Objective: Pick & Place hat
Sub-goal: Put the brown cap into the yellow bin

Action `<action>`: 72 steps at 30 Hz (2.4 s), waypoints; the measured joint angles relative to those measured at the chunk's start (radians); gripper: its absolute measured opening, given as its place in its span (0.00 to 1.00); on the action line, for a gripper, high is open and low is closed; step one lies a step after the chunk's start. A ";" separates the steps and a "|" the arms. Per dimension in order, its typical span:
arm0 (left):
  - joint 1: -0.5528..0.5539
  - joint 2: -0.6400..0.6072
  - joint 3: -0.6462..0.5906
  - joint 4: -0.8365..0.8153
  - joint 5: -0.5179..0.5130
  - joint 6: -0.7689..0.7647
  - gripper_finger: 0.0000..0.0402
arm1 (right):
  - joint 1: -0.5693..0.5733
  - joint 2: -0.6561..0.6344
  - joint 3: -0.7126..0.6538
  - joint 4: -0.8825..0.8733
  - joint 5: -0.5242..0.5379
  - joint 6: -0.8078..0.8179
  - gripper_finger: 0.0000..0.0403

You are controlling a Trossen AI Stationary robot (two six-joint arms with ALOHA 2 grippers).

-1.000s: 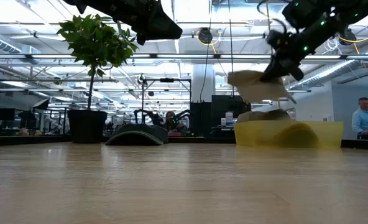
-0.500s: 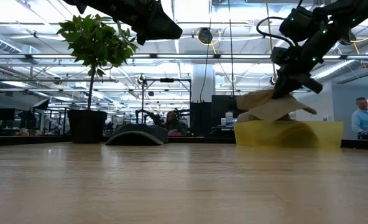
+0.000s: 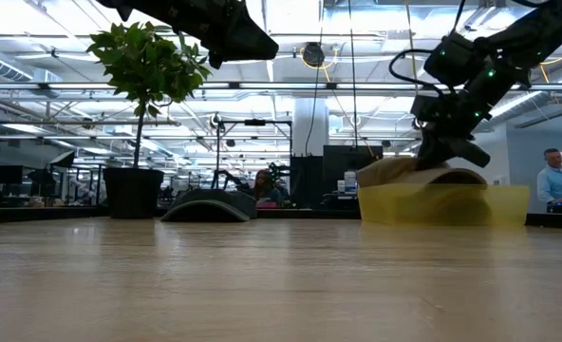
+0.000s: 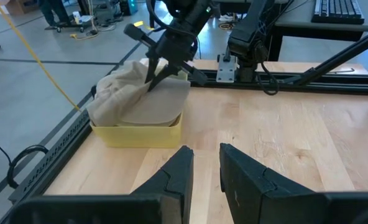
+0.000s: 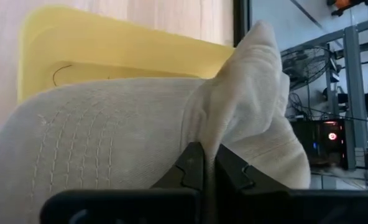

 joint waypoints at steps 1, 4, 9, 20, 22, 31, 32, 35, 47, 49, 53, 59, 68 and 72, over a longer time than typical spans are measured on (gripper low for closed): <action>0.000 0.000 0.000 0.000 0.000 0.000 0.21 | 0.000 0.000 -0.001 0.011 0.000 0.009 0.01; 0.000 0.000 0.000 0.000 0.000 0.001 0.21 | 0.000 0.001 -0.002 0.039 0.011 0.010 0.03; 0.000 0.000 0.000 0.000 0.000 0.000 0.21 | 0.000 0.001 -0.002 0.049 0.055 0.011 0.05; 0.000 0.000 0.000 -0.011 0.000 -0.003 0.21 | 0.025 -0.045 -0.003 0.057 0.110 0.038 0.12; 0.000 0.000 0.000 -0.015 0.000 -0.002 0.21 | 0.039 -0.072 -0.003 0.060 0.111 0.064 0.16; 0.000 0.000 0.000 -0.017 0.000 -0.011 0.21 | 0.101 -0.159 -0.003 0.030 0.167 0.253 0.33; 0.000 0.000 0.000 -0.017 0.000 -0.011 0.21 | 0.109 -0.164 -0.003 0.029 0.191 0.285 0.34; 0.000 0.000 0.000 -0.017 0.000 -0.011 0.21 | 0.140 -0.180 -0.003 0.022 0.239 0.467 0.35; 0.000 0.000 0.000 -0.018 0.000 -0.013 0.21 | 0.266 -0.185 -0.041 -0.110 0.302 1.115 0.27; 0.000 0.000 0.000 -0.018 0.000 -0.021 0.21 | 0.261 -0.171 -0.087 -0.044 0.347 1.143 0.24; 0.000 0.000 0.000 -0.018 0.000 -0.023 0.21 | 0.239 -0.142 -0.207 0.148 0.373 1.160 0.17; 0.000 0.000 0.000 -0.017 0.000 -0.021 0.21 | 0.184 -0.128 -0.353 0.349 0.396 1.133 0.07; 0.000 0.000 0.000 -0.016 0.000 -0.019 0.21 | 0.158 -0.127 -0.372 0.373 0.345 1.164 0.00; -0.001 0.000 0.000 -0.017 0.000 -0.026 0.21 | 0.158 -0.111 -0.379 0.302 0.326 1.225 0.00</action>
